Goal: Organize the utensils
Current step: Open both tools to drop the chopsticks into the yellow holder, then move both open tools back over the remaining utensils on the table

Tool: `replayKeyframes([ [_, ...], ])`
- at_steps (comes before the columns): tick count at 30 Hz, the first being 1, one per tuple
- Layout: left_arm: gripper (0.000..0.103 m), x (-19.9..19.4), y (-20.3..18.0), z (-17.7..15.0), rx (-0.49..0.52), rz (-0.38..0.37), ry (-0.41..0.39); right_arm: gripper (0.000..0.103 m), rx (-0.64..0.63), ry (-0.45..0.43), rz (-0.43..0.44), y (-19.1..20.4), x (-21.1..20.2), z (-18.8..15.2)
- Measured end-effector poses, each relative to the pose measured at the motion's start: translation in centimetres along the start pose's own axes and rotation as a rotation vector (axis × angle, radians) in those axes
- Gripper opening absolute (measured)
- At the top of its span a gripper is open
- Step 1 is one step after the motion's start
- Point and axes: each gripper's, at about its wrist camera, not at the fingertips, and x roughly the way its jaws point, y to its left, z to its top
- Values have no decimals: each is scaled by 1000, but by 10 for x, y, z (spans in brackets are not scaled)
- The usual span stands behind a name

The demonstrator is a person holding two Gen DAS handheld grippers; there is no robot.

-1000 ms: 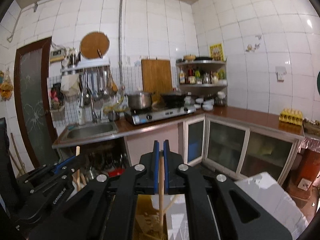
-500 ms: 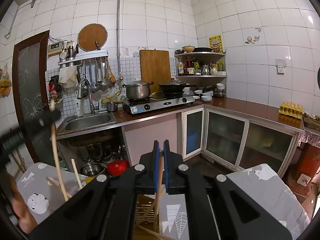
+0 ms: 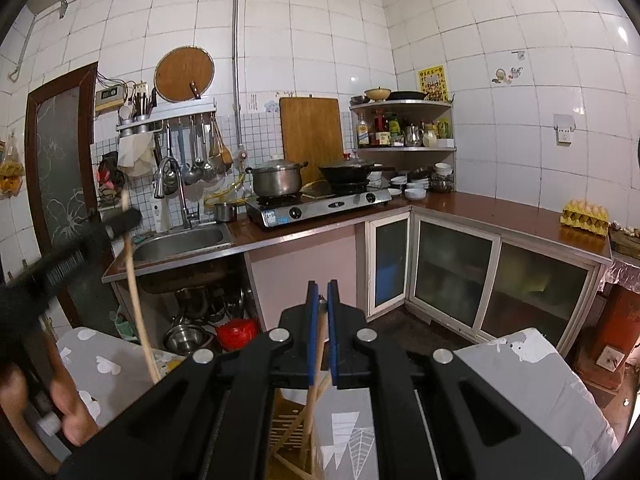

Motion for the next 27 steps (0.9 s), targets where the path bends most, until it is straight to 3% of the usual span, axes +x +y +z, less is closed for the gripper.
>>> replayKeyframes([
  [2, 4, -10, 5, 3, -17, -15, -34, 5, 2, 17, 0, 1, 5, -4],
  [7, 4, -6, 5, 10, 13, 3, 28, 5, 29, 75, 5, -1, 16, -11],
  [9, 17, -5, 6, 8, 25, 14, 61, 7, 27, 97, -1, -1, 14, -9],
  [10, 34, -6, 7, 7, 20, 13, 77, 20, 23, 103, -9, -1, 12, -8],
  [11, 44, -10, 10, 7, 11, 16, 83, 32, 21, 106, -16, -1, 9, -6],
  [12, 46, -18, 13, 7, 6, 28, 80, 58, 24, 102, -24, -1, 3, -3],
  [13, 51, -27, 15, 7, 7, 31, 79, 61, 25, 90, -29, -1, -5, -1],
  [20, 91, -100, 32, -1, 22, 62, 85, 62, 14, 88, -85, -4, -65, -2],
  [22, 98, -122, 39, -11, 19, 74, 94, 65, -7, 97, -109, -2, -84, -13],
  [27, 98, -151, 61, -46, -30, 98, 172, 66, -25, 193, -136, 6, -107, -61],
])
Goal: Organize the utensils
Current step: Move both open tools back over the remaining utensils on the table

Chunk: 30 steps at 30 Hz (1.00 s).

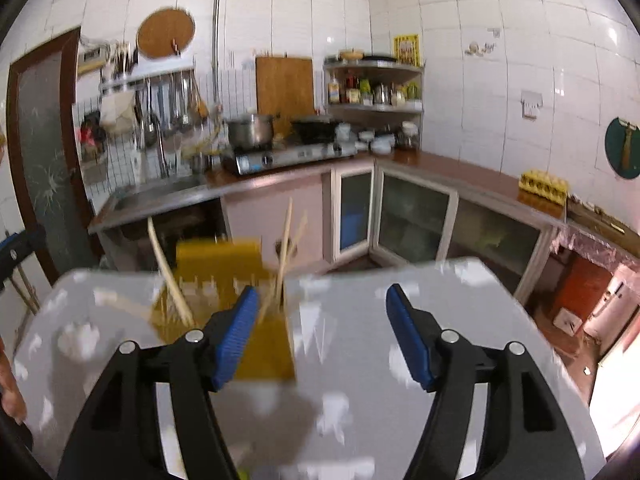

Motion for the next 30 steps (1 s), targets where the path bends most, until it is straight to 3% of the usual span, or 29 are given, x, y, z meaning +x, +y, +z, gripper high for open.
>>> replayKeyframes([
  [8, 98, 12, 20, -83, 9, 53, 201, 66, -1, 188, -7, 13, 20, -99],
  [15, 98, 23, 18, -133, 27, 62, 314, 66, 33, 318, -7, 15, 37, -153],
  [27, 98, 35, 3, -155, 54, 73, 375, 65, 101, 396, -11, 25, 56, -146],
  [30, 98, 38, 4, -156, 49, 84, 383, 55, 115, 423, -24, 30, 63, -145],
])
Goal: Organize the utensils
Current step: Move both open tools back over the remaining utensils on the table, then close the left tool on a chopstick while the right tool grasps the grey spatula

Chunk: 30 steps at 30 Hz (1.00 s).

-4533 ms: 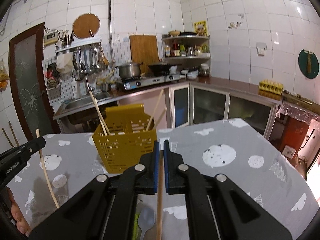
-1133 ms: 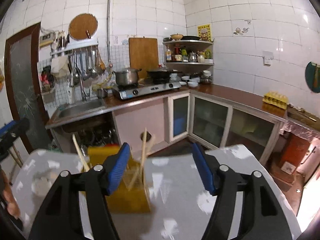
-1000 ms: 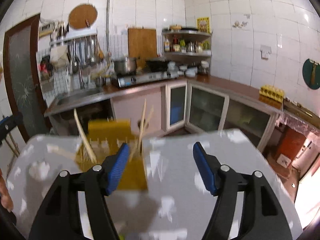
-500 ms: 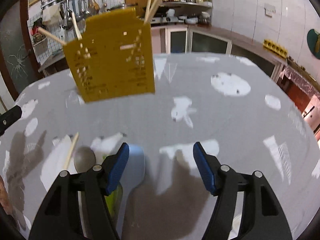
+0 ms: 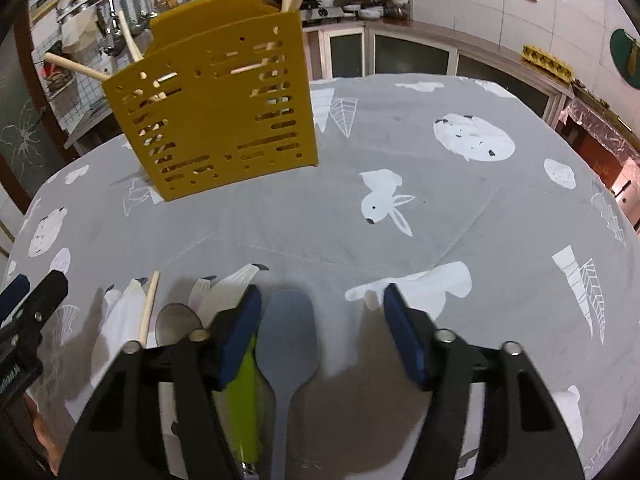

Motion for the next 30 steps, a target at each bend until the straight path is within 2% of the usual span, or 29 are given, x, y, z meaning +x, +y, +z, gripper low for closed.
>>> replayKeyframes([
  [2, 98, 3, -1, 1, -2, 0, 12, 53, 4, 17, -9, 4, 3, 0],
  [9, 98, 8, -11, -1, 22, -3, 40, 27, -2, 40, -20, 12, 7, -2],
  [12, 98, 9, -13, -2, 20, -20, 53, 23, -12, 29, -3, 11, 6, -1],
  [14, 98, 11, -16, -2, 20, -33, 63, 10, -14, 15, 10, 8, 5, -1],
  [15, 98, 13, -18, -3, 21, -40, 72, 7, -18, 4, 9, 7, 3, 0],
  [18, 98, 18, -24, -5, 22, -55, 100, 5, -11, 2, 43, -1, 2, 4],
  [22, 97, 23, -33, -8, 31, -81, 128, 4, -20, -22, 42, -11, 0, 7],
  [27, 83, 30, -50, -9, 53, -119, 168, 3, -11, -38, 65, -26, -2, 11],
  [29, 70, 34, -56, -9, 61, -132, 186, 3, -15, -44, 72, -31, -3, 12],
  [30, 66, 37, -59, -9, 63, -138, 198, 3, -16, -51, 74, -34, -4, 14],
])
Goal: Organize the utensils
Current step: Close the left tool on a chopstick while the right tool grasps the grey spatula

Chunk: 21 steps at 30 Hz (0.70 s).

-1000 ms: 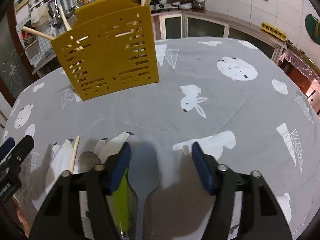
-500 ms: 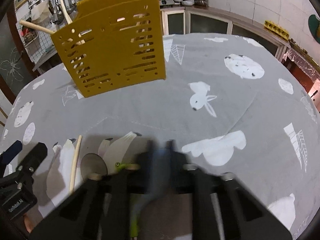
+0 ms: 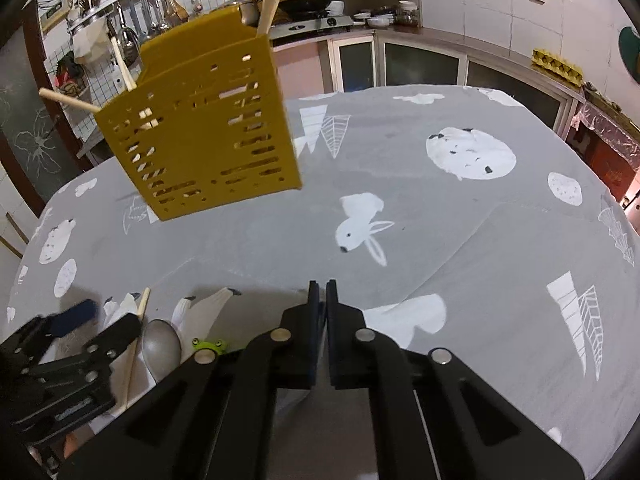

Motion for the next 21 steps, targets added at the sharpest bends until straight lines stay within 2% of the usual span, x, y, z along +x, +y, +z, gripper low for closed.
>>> replayKeyframes([
  [3, 62, 7, -8, 4, 12, 14, 14, 3, -5, -15, 16, -8, -3, 4],
  [6, 50, 11, -13, 11, 9, 4, 26, 3, -7, -34, 39, -14, -5, 8],
  [8, 37, 14, -15, 15, 10, -3, 37, 3, -10, -47, 59, -16, -6, 11],
  [12, 20, 18, -18, 21, 10, 1, 44, 3, -23, -65, 71, -18, -9, 13],
  [14, 3, 19, -17, 22, 4, -12, 42, 3, -26, -77, 79, -19, -10, 14],
  [21, 3, 7, -13, 23, -15, -54, -7, 3, -59, -140, 99, -19, -24, 18],
])
